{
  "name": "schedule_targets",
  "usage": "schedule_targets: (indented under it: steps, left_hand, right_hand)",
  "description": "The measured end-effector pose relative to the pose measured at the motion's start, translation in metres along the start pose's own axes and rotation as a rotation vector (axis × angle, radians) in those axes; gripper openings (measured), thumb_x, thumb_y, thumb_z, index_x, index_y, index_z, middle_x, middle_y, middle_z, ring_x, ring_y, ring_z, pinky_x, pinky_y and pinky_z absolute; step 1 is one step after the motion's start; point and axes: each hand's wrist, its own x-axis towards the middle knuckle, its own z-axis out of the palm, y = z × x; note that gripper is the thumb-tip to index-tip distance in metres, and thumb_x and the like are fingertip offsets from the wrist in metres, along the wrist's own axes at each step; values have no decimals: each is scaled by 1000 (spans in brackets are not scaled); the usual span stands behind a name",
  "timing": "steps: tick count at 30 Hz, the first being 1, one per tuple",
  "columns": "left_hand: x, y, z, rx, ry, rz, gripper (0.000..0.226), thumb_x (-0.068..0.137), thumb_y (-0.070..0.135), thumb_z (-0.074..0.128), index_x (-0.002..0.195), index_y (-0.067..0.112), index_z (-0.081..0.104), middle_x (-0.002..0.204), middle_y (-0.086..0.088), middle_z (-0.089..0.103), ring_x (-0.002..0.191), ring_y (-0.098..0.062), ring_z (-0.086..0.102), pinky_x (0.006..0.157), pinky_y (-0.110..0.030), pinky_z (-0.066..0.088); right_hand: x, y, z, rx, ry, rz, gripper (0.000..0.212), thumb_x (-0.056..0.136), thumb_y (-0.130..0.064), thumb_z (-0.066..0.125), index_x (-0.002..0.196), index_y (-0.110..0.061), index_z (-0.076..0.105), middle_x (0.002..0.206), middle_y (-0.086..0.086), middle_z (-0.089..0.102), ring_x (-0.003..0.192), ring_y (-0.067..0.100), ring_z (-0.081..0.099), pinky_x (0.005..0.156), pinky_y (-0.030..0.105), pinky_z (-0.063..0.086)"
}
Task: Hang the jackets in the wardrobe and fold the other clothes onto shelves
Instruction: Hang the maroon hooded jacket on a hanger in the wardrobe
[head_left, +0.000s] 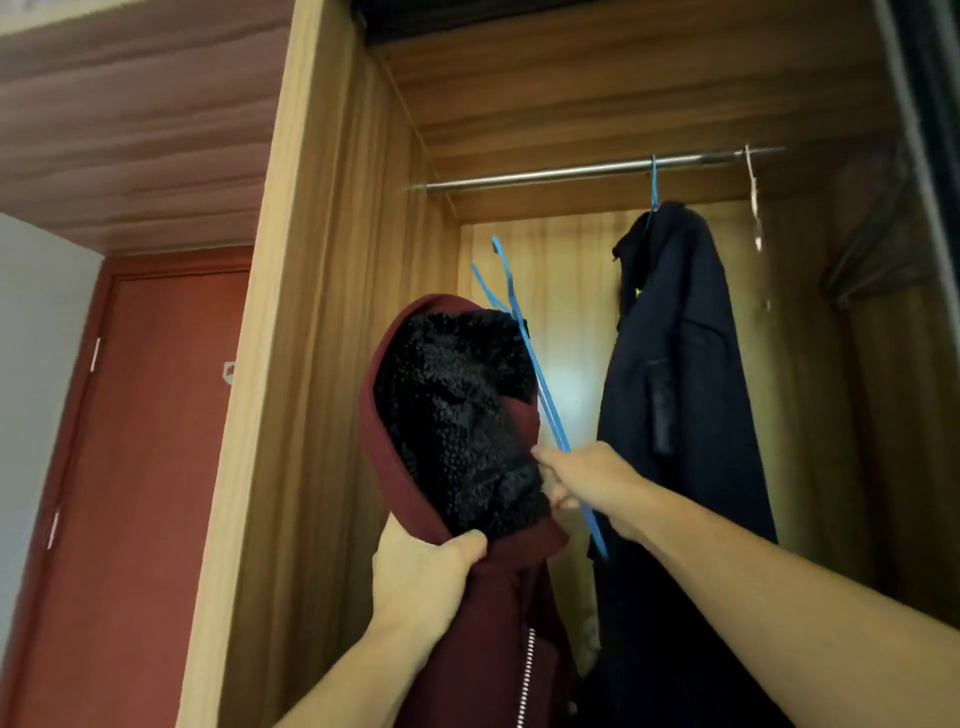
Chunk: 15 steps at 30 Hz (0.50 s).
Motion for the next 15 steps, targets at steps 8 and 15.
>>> schedule_targets:
  steps: [8,15]
  left_hand:
    - [-87,2,-26,75,30,-13,64,41,33,73,104,24,63,90,8,72,81,-14,69,82,-40,58]
    - [-140,5,-64,-47,-94,-31,29,51,14,70,79,16,67,71,4,71,67,-16,67,69,-36,58]
  right_hand:
    - [-74,15,-8,-311,89,-171,56,98,-45,47,52,-14,36,46,-1,41,46,21,43,55,32,39]
    - [-127,4,1,-143,339,-316,38,98,-26,45,66,-6,49,52,4,46,46,17,44,50,38,49]
